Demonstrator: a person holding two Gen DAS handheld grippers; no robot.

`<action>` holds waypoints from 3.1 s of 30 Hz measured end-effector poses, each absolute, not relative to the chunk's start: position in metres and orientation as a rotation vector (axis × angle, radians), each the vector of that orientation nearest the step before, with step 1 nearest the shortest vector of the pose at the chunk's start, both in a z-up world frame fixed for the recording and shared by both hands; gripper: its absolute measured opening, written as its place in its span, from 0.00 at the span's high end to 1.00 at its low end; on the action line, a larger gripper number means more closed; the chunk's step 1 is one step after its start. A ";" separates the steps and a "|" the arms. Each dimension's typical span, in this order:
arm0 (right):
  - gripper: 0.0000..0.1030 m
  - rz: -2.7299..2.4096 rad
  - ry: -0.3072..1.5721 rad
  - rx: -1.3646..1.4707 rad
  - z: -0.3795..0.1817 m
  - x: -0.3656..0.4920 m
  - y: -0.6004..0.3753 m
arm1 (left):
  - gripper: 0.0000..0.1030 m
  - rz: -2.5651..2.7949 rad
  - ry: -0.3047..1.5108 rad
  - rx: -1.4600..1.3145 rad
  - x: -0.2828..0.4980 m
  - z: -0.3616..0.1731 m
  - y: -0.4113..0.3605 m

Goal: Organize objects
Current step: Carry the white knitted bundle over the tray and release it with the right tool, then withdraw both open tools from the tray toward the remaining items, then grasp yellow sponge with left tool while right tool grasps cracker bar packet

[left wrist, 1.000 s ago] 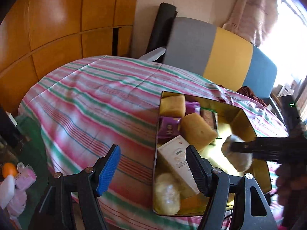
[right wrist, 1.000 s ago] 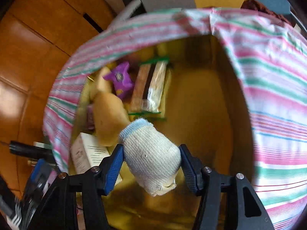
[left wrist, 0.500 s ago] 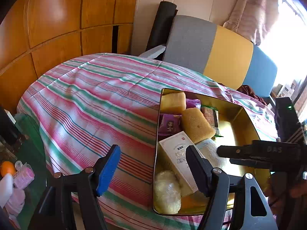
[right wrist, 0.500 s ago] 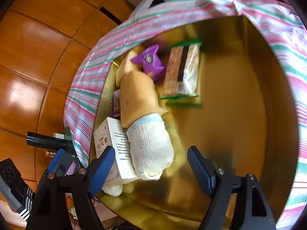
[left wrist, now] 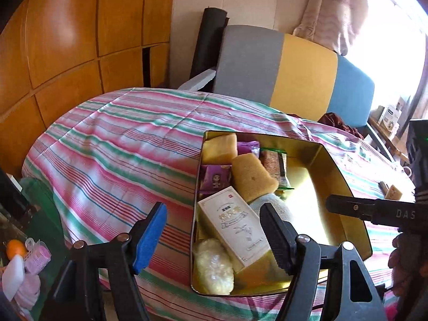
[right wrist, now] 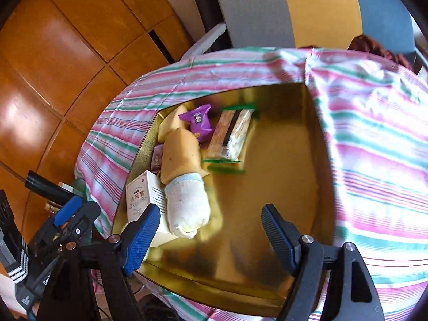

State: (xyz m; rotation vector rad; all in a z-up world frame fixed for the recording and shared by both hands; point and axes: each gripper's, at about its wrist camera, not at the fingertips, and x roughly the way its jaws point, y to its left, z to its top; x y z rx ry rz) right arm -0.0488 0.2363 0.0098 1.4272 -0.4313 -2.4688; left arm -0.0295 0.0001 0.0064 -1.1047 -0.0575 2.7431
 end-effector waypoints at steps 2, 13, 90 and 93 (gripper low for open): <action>0.23 -2.491 -0.412 1.413 0.014 -0.043 0.243 | 0.30 2.734 -0.046 -1.096 -0.028 0.008 0.004; 0.23 -2.656 -0.511 1.427 0.018 -0.010 0.322 | 0.30 2.670 0.041 -1.061 -0.025 0.016 0.039; 0.23 -2.941 -1.688 1.371 -0.027 0.119 0.619 | 0.49 1.881 0.417 -1.166 -0.053 -0.066 0.445; 0.23 -2.925 -1.577 1.463 -0.028 0.107 0.609 | 0.49 1.898 0.401 -1.184 -0.045 -0.061 0.409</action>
